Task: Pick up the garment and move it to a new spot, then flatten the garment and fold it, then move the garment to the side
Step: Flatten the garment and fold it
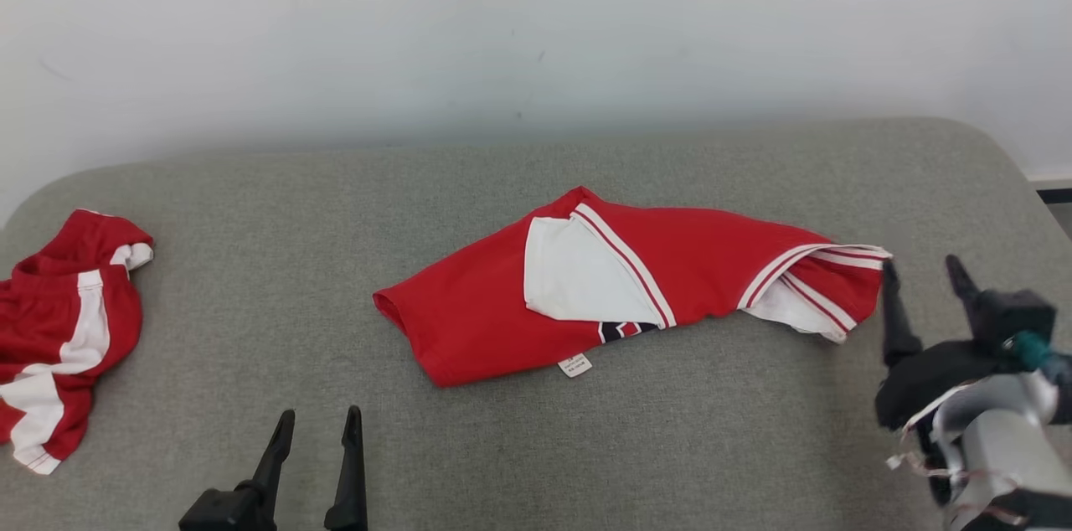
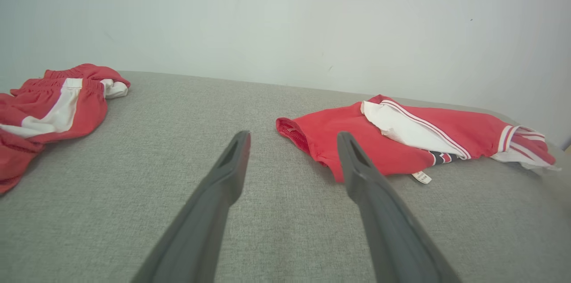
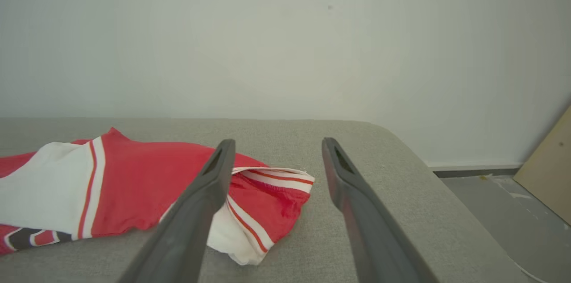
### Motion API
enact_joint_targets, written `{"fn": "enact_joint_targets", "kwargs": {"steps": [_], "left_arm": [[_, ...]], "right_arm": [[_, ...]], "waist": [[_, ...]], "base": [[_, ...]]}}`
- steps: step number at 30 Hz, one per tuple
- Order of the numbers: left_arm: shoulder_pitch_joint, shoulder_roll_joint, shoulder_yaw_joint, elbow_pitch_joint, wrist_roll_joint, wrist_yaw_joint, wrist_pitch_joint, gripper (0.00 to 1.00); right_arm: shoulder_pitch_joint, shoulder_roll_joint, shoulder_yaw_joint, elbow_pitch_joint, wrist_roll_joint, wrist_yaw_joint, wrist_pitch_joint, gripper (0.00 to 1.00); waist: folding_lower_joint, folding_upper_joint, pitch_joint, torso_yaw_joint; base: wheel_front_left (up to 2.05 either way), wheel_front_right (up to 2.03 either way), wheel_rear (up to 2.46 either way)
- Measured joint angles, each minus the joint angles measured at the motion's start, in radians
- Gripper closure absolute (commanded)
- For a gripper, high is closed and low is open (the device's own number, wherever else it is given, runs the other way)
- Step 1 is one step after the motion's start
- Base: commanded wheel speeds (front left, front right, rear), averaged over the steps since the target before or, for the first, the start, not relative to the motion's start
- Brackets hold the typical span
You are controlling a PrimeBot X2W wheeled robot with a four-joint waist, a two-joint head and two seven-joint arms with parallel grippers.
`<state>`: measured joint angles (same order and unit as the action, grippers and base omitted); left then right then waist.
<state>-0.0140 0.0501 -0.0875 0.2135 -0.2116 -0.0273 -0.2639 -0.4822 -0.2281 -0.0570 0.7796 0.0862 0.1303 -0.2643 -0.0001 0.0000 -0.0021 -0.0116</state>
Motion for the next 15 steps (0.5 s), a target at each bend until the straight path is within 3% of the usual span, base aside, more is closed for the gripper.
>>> {"fn": "enact_joint_targets", "kwargs": {"steps": [8,15], "left_arm": [[0.008,0.000,0.018,-0.003,0.004,-0.001,0.000,0.00],[0.025,0.000,0.032,-0.006,0.007,-0.007,0.000,0.00]], "right_arm": [[0.192,0.103,-0.009,-0.266,-0.176,0.000,0.000,0.00],[0.361,0.158,0.043,-0.408,-0.219,0.000,0.003,0.00]], "waist": [[0.0000,-0.0001,-0.018,0.003],[0.0000,0.0000,-0.029,0.008]], "base": [[0.00,0.00,0.00],[0.00,0.00,0.00]]}}
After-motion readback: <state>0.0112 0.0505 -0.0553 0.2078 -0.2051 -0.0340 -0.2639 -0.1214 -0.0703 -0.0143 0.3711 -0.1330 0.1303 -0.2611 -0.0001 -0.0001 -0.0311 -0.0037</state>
